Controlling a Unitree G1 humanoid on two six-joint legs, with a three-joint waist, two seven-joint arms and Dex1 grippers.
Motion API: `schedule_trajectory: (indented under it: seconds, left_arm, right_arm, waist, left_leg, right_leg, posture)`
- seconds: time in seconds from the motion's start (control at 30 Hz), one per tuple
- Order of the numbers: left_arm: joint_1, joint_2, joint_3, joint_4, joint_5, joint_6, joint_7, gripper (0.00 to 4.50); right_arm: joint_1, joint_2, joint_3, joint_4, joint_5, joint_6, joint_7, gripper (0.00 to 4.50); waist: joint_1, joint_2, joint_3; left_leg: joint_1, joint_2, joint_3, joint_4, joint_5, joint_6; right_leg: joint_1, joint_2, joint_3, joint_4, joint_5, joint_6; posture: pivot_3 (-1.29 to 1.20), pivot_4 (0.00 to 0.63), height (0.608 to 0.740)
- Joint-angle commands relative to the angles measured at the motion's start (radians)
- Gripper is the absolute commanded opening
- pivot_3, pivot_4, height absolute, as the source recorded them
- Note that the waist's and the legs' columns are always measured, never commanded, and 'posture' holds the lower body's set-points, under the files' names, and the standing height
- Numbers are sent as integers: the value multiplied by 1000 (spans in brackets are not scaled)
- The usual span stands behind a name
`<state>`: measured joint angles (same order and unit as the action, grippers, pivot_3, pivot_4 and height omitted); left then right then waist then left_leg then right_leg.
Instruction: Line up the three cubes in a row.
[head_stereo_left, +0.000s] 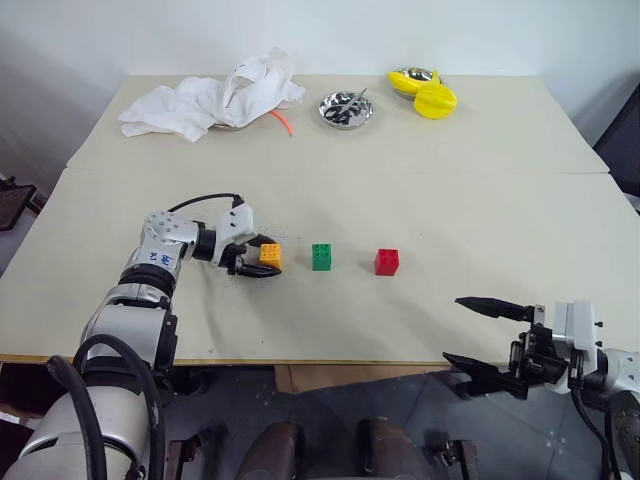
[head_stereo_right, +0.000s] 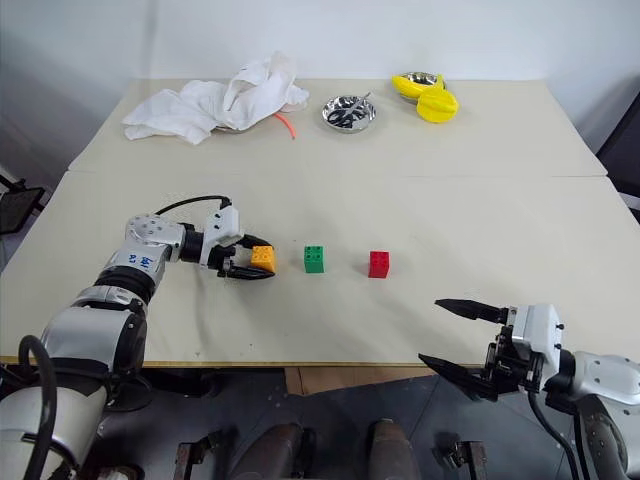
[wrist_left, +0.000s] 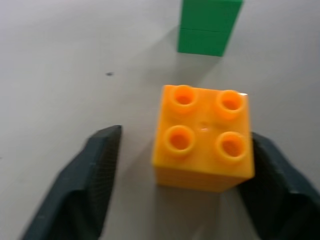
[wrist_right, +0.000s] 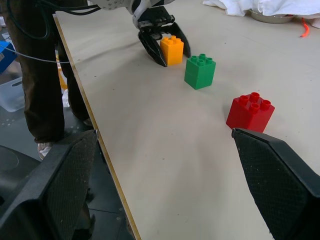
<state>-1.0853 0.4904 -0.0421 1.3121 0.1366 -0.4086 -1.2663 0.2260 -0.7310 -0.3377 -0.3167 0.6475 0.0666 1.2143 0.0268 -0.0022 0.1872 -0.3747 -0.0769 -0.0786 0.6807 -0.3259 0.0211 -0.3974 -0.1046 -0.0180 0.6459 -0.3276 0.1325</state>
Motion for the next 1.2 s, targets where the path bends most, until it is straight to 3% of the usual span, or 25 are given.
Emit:
schedule_trajectory:
  seconds: [0.03,0.67,0.8,0.93,1.07,1.2]
  left_arm:
    - [0,18,13,5,0,-27,32,4483]
    - [69,126,60,-13,-40,-46,-4,4483]
    - [116,166,131,-55,-133,-50,-105,4483]
    - [250,218,164,-222,-225,-64,-240,4483]
    - [493,306,212,-536,-340,21,-288,4483]
    - [827,394,358,-869,-468,189,-194,4483]
  right_arm:
    - [5,2,-28,-37,22,-8,-2,4500]
    - [-94,0,30,32,9,-5,40,4500]
    - [-112,-10,33,56,13,0,65,4500]
    - [-124,-45,20,100,18,2,122,4500]
    - [-160,-86,-3,168,22,2,173,4500]
    - [-191,-129,-29,306,-11,-40,246,4500]
  waist:
    - [0,0,0]
    - [-4,0,0]
    - [-9,0,0]
    - [-9,0,0]
    - [-15,0,0]
    - [-29,0,0]
  left_leg:
    - [0,0,0,0,0,0]
    - [0,1,0,0,0,0]
    - [0,2,1,-1,0,-1]
    - [0,2,0,-1,0,-1]
    - [0,2,0,-2,-1,-1]
    - [0,3,-1,-3,-1,-1]
  right_leg:
    - [0,0,0,0,0,0]
    - [0,1,1,0,0,0]
    - [-1,1,1,1,0,0]
    - [-1,-4,1,0,0,0]
    - [-1,-6,5,-2,0,0]
    - [0,-6,10,-3,0,-1]
  posture:
    - [0,150,740]
    - [0,150,740]
    - [0,150,740]
    - [0,150,740]
    - [0,150,740]
    - [0,150,740]
